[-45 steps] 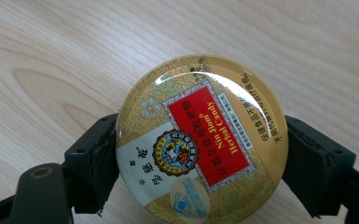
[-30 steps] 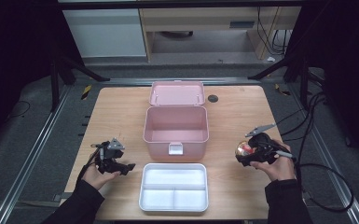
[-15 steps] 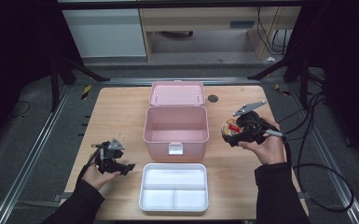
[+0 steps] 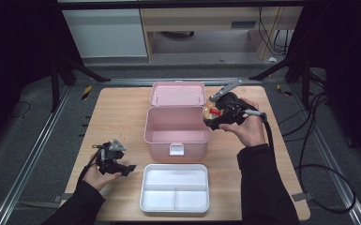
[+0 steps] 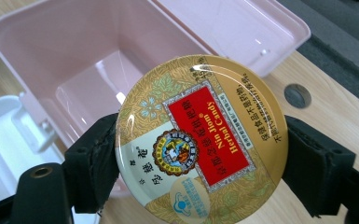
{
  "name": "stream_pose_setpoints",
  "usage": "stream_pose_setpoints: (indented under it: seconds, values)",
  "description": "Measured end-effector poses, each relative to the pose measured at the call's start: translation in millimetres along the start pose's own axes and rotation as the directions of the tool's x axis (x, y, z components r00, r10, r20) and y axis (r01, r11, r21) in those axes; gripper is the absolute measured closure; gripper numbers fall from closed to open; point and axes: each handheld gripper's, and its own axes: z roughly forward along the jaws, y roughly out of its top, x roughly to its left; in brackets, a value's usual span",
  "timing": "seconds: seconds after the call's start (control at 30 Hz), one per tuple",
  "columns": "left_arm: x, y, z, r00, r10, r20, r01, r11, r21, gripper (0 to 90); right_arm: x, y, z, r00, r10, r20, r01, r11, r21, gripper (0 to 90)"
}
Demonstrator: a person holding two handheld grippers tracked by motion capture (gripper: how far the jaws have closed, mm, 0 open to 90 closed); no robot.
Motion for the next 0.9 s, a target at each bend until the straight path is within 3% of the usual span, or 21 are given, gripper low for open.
stream_pose_setpoints:
  seconds: [0.5,0.9]
  values:
    - [-0.9,-0.9,4.1,0.9999,0.010,0.005,-0.010,0.9998,0.017,25.9,14.3,48.1,55.1,0.9954,-0.051,-0.081,0.051,0.999,-0.004,20.6]
    - [-1.5,-1.6,6.6,0.9999,0.013,0.010,-0.013,0.9996,0.023,25.8,31.0,71.0,96.0,0.9829,-0.114,-0.145,0.115,0.993,-0.002,20.6]
